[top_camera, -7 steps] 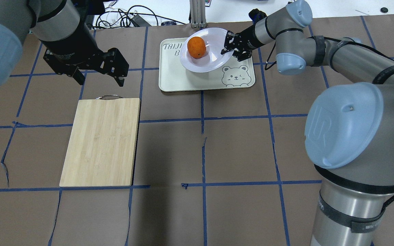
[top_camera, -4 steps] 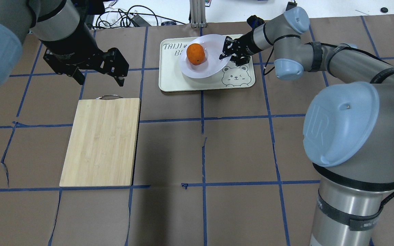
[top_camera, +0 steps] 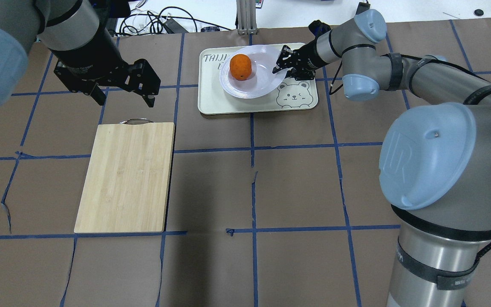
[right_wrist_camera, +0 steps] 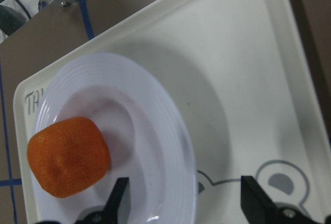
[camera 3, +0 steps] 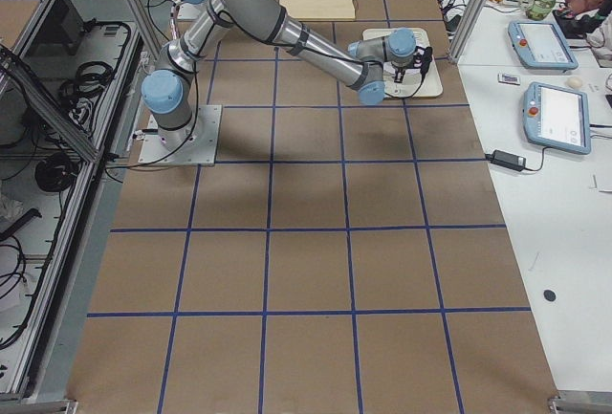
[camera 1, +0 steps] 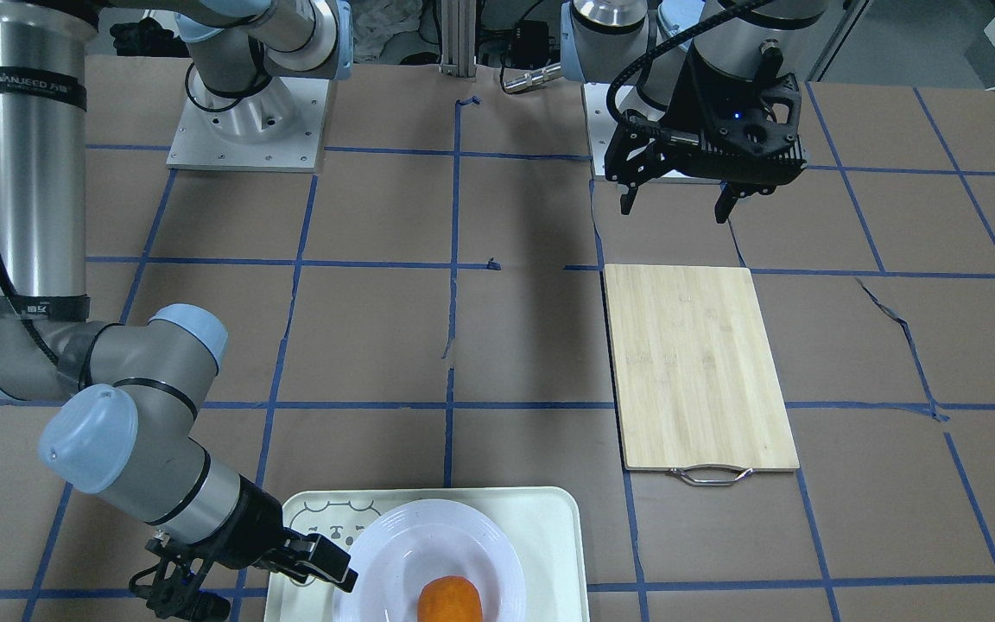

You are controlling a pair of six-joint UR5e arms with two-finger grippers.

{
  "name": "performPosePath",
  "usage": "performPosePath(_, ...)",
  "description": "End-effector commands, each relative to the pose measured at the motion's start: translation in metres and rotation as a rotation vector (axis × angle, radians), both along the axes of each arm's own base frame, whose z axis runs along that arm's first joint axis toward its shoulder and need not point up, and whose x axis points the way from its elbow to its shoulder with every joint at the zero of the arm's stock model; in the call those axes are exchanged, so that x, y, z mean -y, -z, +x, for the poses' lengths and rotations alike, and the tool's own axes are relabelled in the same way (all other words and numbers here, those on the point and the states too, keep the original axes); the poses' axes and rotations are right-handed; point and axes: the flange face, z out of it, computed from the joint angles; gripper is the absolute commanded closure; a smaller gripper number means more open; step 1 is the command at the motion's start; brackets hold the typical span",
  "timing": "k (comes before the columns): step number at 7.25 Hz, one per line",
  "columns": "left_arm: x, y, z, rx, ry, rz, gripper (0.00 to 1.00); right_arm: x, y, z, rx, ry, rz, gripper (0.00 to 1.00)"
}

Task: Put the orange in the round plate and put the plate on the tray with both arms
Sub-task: 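Release the plate and raise the right gripper away from the tray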

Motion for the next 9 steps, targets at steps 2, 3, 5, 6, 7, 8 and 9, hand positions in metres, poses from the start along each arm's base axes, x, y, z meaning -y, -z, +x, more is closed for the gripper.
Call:
performPosePath(2, 0.01, 0.003, -0.001, 0.0, -0.001, 0.008, 0.0, -0.035, -0.082, -0.03, -0.324, 0.014, 0.138, 0.12)
performPosePath(3, 0.009, 0.003, -0.001, 0.0, -0.001, 0.009, 0.0, -0.051, -0.108, -0.032, -0.366, 0.002, 0.176, 0.12)
performPosePath(5, -0.004, -0.001, -0.002, 0.004, 0.004, 0.017, 0.0, -0.12, -0.211, -0.033, -0.427, -0.008, 0.223, 0.08)
performPosePath(6, -0.005, -0.001, -0.002, 0.004, 0.008, 0.017, 0.0, -0.145, -0.249, -0.037, -0.485, -0.022, 0.21, 0.06)
performPosePath(7, -0.005, -0.003, -0.002, 0.004, 0.008, 0.014, 0.0, -0.17, -0.268, -0.027, -0.496, -0.038, 0.228, 0.03)
performPosePath(8, -0.005, -0.003, -0.002, 0.004, 0.008, 0.012, 0.0, -0.189, -0.287, -0.012, -0.521, -0.053, 0.205, 0.0)
performPosePath(9, -0.005, -0.002, -0.002, 0.002, 0.007, 0.015, 0.0, -0.202, -0.302, -0.01, -0.526, -0.048, 0.181, 0.0)
